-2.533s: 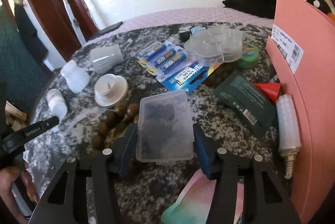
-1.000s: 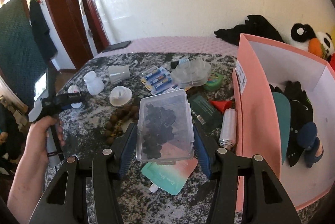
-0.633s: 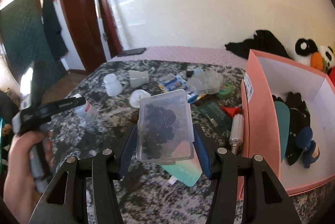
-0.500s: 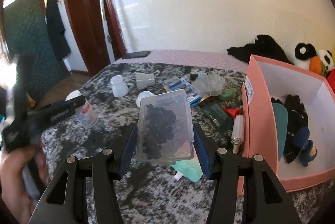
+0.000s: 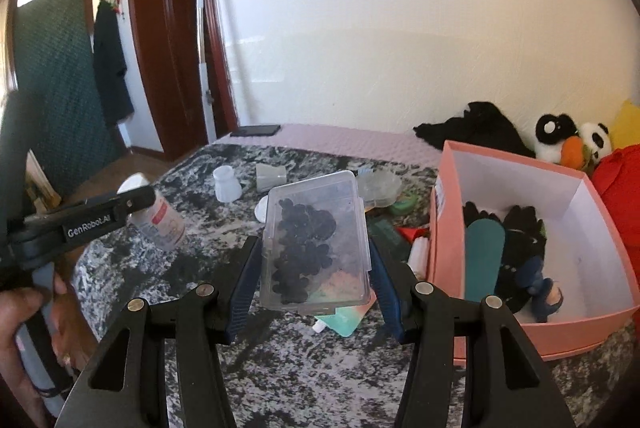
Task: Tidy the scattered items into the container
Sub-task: 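Lower the bead box and pill bottle into the pink box and release both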
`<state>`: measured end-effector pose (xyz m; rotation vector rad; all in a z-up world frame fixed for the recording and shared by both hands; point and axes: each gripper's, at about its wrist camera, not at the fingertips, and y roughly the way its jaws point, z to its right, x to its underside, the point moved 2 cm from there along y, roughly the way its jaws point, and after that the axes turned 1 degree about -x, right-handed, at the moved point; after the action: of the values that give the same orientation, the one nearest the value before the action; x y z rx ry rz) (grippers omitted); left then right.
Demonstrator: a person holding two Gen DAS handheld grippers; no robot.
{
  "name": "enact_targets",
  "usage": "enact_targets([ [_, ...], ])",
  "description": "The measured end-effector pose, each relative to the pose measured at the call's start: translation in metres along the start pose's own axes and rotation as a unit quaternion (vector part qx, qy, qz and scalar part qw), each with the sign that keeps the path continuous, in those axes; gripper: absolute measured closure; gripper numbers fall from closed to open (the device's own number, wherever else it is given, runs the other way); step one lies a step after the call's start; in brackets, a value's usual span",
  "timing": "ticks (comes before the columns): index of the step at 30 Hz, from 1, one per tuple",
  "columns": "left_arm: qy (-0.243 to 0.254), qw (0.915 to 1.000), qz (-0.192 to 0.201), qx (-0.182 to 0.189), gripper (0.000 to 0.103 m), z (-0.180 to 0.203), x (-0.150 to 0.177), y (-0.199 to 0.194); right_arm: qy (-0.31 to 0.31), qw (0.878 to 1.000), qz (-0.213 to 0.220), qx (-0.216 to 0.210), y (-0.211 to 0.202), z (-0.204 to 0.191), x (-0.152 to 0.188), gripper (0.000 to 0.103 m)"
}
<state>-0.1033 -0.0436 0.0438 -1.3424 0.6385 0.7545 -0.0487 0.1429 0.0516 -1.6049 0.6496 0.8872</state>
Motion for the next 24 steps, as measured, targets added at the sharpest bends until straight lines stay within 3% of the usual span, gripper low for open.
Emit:
enact_targets([
  [9,0.094,0.9944,0.028,0.041,0.064,0.108,0.010,-0.020,0.003,1.000,0.016,0.027,-0.037,0.042,0.007,0.047],
  [15,0.126,0.9886,0.035,0.074,0.064,0.168,0.012,-0.021,0.049,0.996,0.029,0.066,-0.061,0.103,0.009,0.047],
  [24,0.176,0.9754,0.044,0.126,0.064,0.259,0.013,-0.020,0.122,0.981,0.060,0.139,-0.089,0.196,0.009,0.047],
])
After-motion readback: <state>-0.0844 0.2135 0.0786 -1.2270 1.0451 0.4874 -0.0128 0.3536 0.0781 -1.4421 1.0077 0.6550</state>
